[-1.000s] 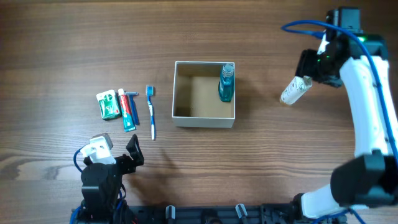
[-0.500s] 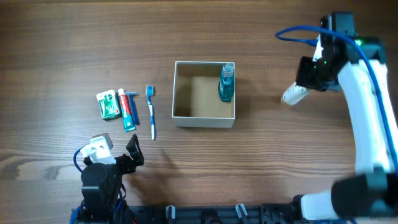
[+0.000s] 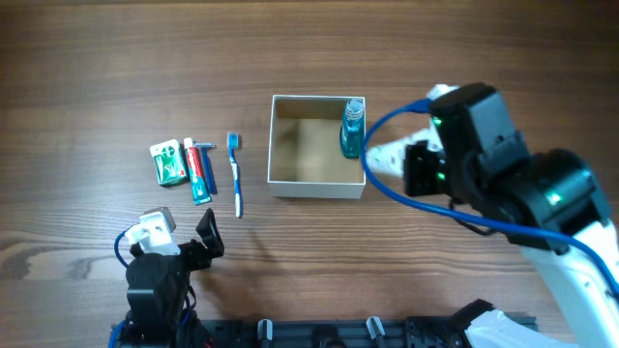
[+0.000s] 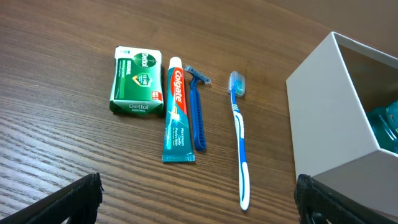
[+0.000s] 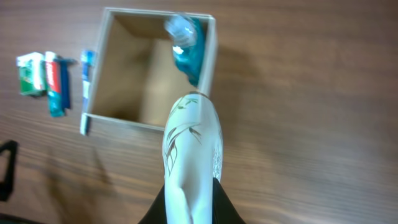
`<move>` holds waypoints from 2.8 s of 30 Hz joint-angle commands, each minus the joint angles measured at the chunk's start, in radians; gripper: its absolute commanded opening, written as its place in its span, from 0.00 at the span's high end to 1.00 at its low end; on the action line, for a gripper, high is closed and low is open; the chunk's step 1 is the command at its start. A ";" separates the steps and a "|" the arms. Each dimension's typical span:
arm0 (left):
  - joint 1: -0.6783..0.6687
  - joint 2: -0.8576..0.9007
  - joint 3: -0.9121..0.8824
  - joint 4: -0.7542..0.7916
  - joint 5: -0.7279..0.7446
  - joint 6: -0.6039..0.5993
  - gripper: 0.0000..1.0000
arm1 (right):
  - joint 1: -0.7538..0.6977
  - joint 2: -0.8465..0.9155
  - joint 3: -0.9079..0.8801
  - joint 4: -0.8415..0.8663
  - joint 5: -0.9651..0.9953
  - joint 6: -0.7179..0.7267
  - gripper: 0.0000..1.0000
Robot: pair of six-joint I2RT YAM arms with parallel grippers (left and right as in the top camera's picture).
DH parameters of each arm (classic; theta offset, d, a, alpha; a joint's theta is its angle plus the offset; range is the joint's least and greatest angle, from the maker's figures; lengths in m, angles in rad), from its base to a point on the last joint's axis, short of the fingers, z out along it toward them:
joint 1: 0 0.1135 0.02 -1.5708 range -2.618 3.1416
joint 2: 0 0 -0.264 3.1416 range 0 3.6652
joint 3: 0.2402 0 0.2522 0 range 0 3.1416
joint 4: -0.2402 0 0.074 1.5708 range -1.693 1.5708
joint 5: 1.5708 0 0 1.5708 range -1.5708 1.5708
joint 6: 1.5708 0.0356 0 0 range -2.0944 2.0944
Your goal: Pack container
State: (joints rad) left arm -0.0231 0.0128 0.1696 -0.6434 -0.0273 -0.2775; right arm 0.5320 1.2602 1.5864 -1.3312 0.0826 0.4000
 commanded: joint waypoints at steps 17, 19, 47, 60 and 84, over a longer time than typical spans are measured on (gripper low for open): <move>0.008 -0.010 -0.014 -0.003 0.019 0.009 0.00 | 0.034 0.504 0.010 0.206 -0.027 -0.056 0.96; 0.008 -0.010 -0.014 -0.003 0.019 0.009 0.00 | 0.035 0.515 0.010 0.200 -0.036 -0.057 0.94; 0.008 -0.010 -0.014 0.014 0.019 0.009 0.00 | -0.618 0.059 0.010 0.106 -0.130 -0.031 0.00; 0.009 0.288 0.322 0.101 -0.053 -0.032 0.00 | -0.618 0.220 0.010 0.089 -0.133 -0.031 0.00; 0.217 1.744 0.982 -0.135 0.038 0.093 0.00 | -0.618 0.220 0.010 0.089 -0.133 -0.030 0.00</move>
State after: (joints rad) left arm 0.1940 1.6890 1.1442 -0.8181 -0.0200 -0.2333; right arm -0.0822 1.4715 1.5932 -1.2415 -0.0448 0.3767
